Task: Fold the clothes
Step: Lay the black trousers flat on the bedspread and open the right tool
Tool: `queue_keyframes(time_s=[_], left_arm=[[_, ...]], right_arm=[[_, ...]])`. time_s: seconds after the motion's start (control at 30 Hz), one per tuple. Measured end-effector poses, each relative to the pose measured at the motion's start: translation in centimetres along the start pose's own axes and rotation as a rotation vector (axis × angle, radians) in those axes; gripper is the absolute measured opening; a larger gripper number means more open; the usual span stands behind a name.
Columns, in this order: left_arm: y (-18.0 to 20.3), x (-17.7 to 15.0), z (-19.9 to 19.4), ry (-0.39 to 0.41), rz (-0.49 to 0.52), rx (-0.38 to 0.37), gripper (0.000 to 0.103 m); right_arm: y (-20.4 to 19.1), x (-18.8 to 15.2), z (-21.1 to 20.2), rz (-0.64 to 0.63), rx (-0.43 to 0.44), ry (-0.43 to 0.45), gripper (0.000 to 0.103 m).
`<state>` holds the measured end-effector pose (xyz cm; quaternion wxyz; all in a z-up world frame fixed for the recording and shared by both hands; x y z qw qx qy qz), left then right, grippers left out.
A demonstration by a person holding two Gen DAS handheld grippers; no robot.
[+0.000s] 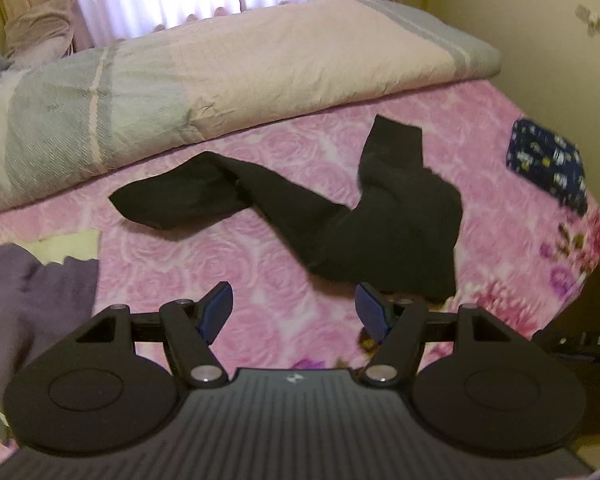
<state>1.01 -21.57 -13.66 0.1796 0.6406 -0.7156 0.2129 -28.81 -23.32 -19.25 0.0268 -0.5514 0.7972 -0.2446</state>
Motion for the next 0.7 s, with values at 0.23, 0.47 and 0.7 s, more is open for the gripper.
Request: queue_keyframes(time_s=[0.23,0.47,0.7], left_arm=[[-2.4,-1.5,-0.4,-0.009,0.059,-0.006,0.064],[-4.6,-3.6,-0.2,-0.029,0.075,-0.028,0.064],[-6.9,-4.6,0.0,-0.039,0.057,-0.018,0.064]], right_arm=[[-1.0,-4.4,0.2,0.047,-0.020,0.005,0.073],[-1.9,-6.9,0.8,0.066,-0.036,0.003,0.073],[-3.1,-8.8,1.5,0.073,-0.050,-0.003,0.073]])
Point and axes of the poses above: each gripper's, at about its wrist camera, not at the fingertips, and z roughly the way its jaws point, y to its right, x to its top, the point moved 7 cm from there along z, roughly the way its jaws point, and after that the axes turned 6 degrees about z, right-handed, at the moved point
